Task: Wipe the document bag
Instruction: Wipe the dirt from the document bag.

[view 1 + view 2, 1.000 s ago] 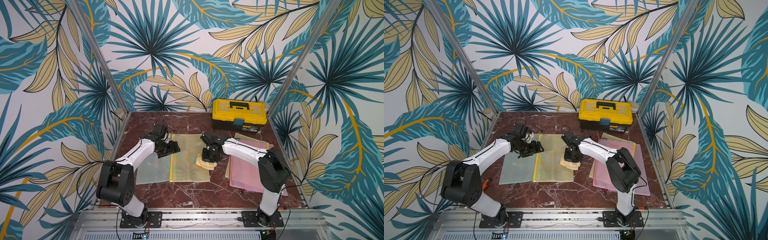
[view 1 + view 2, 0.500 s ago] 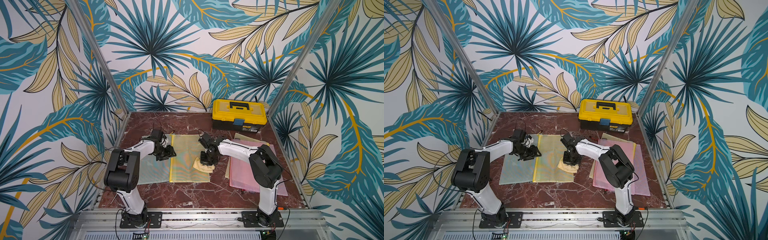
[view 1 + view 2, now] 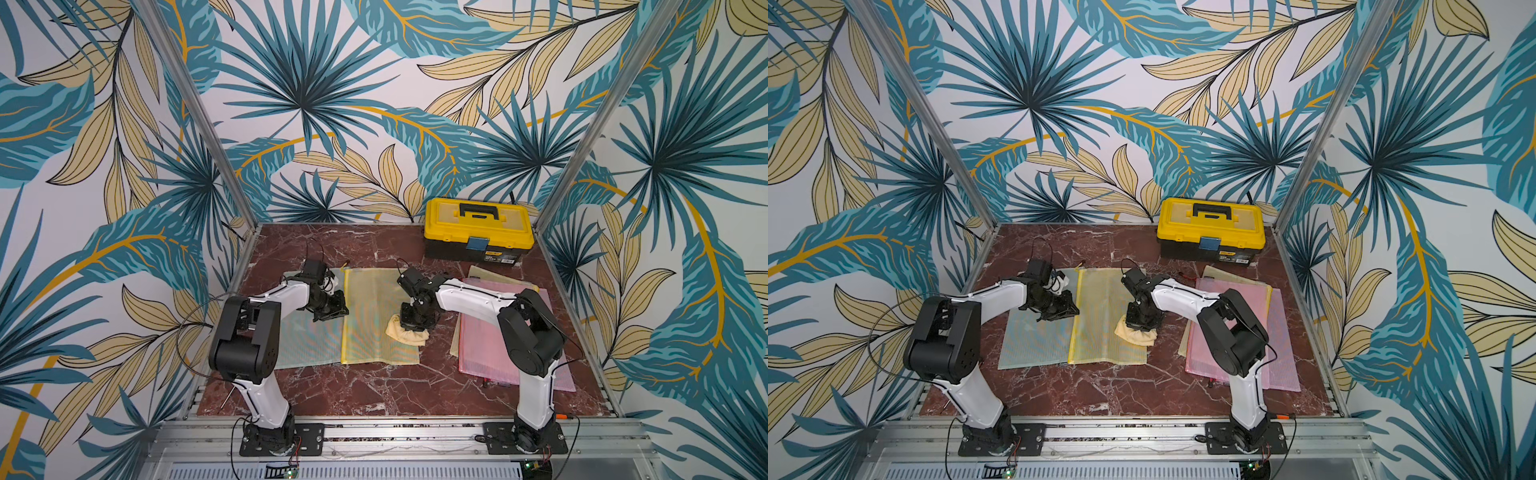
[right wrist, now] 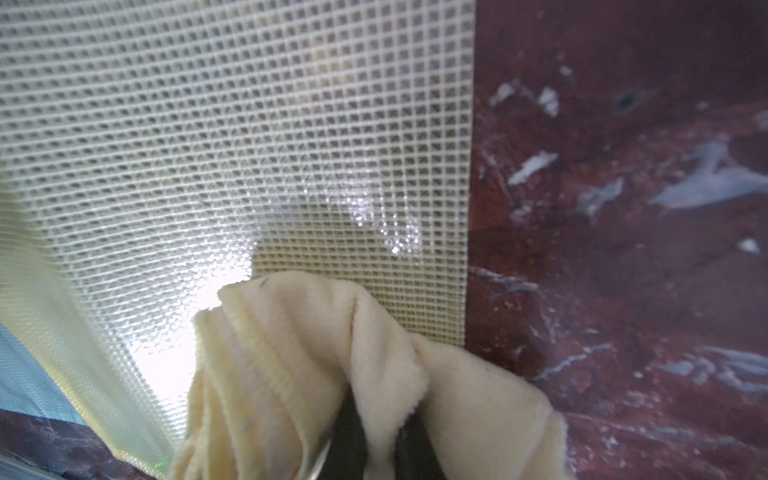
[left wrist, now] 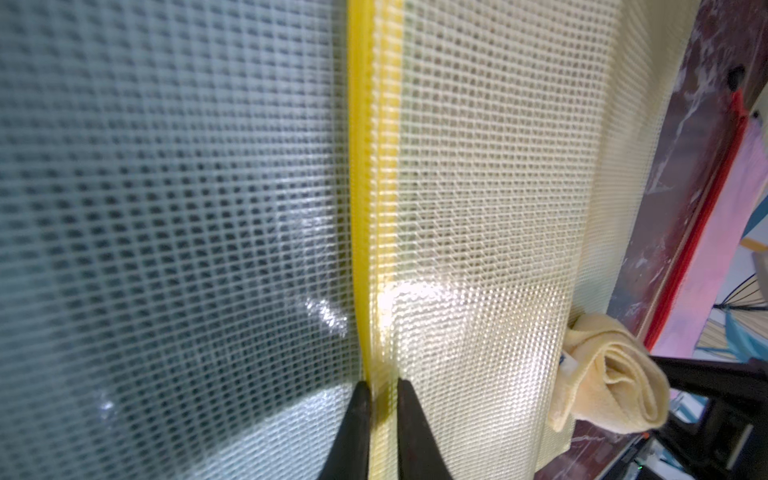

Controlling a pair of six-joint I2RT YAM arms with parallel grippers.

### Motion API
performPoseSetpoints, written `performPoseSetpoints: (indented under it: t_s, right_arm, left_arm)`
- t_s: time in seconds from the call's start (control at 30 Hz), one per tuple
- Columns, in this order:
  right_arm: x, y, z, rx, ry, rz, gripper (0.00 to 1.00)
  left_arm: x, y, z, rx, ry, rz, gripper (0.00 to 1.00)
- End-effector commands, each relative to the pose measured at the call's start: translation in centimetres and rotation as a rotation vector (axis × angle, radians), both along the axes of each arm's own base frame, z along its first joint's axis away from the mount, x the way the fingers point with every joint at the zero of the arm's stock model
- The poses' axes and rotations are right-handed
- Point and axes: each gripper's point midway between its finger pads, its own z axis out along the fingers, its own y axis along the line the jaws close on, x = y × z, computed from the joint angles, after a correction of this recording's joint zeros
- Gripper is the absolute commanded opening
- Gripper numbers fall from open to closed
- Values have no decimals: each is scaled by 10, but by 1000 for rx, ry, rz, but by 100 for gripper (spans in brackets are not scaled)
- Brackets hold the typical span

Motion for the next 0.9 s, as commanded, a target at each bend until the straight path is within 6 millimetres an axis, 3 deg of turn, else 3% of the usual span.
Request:
performPoseSetpoints:
  t_s: [0.0, 0.13, 0.27, 0.4, 0.53, 0.6, 0.67, 0.77, 0.87]
  right_arm:
    - [-5, -4, 1, -28, 26, 16, 0]
    - [8, 2, 42, -46, -73, 50, 0]
    - [23, 38, 67, 32, -121, 93, 0]
    - [30, 69, 46, 38, -78, 126, 0]
    - [50, 71, 14, 1, -59, 90, 0]
    - [62, 63, 1, -6, -45, 59, 0]
    - [75, 39, -13, -44, -21, 7, 0]
    - [91, -15, -25, -129, -2, -58, 0]
    - [103, -68, -22, -214, 8, -110, 0]
  left_arm:
    - [-4, -3, -4, -17, 11, 3, 3]
    - [-11, -14, -4, -13, 25, -7, 0]
    - [-23, -39, -5, 9, 29, -63, 0]
    - [-30, -58, -1, 16, 23, -97, 0]
    - [-38, -64, 3, 9, 22, -109, 0]
    - [-41, -64, 3, 10, 22, -112, 0]
    - [-45, -62, 2, 16, 25, -113, 0]
    - [-49, -60, -2, 23, 34, -110, 0]
    - [-50, -57, -6, 37, 42, -106, 0]
